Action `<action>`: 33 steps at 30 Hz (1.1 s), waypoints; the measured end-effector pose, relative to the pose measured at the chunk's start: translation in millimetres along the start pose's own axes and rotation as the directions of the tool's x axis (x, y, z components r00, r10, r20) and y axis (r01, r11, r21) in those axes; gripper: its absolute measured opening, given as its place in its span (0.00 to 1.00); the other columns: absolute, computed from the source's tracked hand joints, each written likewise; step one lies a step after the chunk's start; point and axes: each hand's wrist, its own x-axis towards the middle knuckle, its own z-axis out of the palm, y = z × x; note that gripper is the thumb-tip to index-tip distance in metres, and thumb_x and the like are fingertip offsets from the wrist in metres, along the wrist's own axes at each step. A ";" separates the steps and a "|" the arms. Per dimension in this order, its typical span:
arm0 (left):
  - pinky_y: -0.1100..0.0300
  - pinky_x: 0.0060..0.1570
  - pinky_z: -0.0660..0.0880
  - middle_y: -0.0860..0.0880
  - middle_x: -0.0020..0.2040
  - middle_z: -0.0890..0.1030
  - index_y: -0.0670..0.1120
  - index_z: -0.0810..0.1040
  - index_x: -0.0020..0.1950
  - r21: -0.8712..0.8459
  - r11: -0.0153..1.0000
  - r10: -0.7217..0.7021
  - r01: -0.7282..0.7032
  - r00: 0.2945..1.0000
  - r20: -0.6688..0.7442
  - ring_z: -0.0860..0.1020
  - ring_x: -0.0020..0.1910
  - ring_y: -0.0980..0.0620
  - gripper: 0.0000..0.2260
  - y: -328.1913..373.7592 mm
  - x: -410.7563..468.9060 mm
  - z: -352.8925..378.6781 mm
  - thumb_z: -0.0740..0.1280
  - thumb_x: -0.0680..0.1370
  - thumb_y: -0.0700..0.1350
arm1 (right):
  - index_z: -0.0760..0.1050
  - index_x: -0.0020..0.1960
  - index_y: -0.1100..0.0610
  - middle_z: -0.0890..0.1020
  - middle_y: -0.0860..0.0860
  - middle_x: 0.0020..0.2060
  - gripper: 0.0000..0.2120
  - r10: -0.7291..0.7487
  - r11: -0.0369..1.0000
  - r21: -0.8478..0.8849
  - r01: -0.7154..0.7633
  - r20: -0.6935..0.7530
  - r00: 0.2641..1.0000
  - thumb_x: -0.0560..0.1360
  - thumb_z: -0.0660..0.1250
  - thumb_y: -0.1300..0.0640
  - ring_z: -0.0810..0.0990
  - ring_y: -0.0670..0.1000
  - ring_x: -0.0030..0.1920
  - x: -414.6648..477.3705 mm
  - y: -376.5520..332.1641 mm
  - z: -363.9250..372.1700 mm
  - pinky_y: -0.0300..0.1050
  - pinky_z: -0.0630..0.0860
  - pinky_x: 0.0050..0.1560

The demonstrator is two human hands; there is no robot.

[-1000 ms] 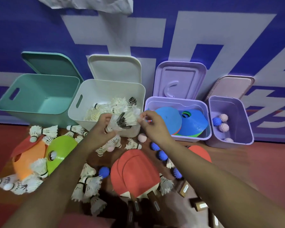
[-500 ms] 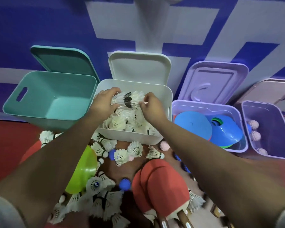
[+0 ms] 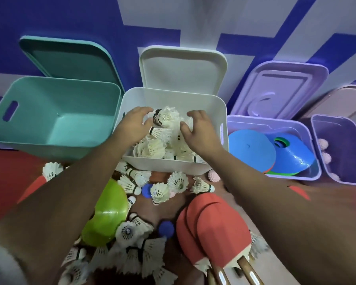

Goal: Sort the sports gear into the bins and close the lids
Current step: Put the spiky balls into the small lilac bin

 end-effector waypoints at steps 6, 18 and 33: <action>0.64 0.54 0.71 0.52 0.53 0.75 0.47 0.78 0.57 -0.154 0.979 0.107 -0.130 0.983 -0.148 0.75 0.51 0.58 0.08 13.4 -95.3 -16.7 0.65 0.79 0.42 | 0.75 0.59 0.58 0.76 0.52 0.55 0.12 -0.089 0.984 0.151 0.091 -0.015 0.996 0.77 0.65 0.56 0.76 0.47 0.53 -86.6 -10.5 -31.8 0.40 0.70 0.55; 0.55 0.48 0.76 0.45 0.48 0.78 0.48 0.78 0.54 -0.049 0.980 -0.187 0.195 0.973 0.134 0.79 0.48 0.45 0.11 2.7 -226.3 61.3 0.66 0.73 0.39 | 0.74 0.58 0.58 0.74 0.56 0.52 0.13 0.000 1.000 0.030 -0.009 0.267 0.964 0.73 0.64 0.58 0.75 0.57 0.55 -202.3 38.6 8.6 0.47 0.71 0.54; 0.56 0.47 0.73 0.42 0.48 0.74 0.41 0.79 0.46 0.046 0.997 0.055 -0.063 0.987 0.152 0.74 0.47 0.45 0.04 -55.2 -174.7 89.9 0.71 0.73 0.38 | 0.79 0.56 0.59 0.75 0.60 0.52 0.16 0.145 0.946 -0.315 -0.076 0.201 0.969 0.68 0.64 0.65 0.74 0.63 0.53 -152.7 35.7 90.4 0.55 0.74 0.57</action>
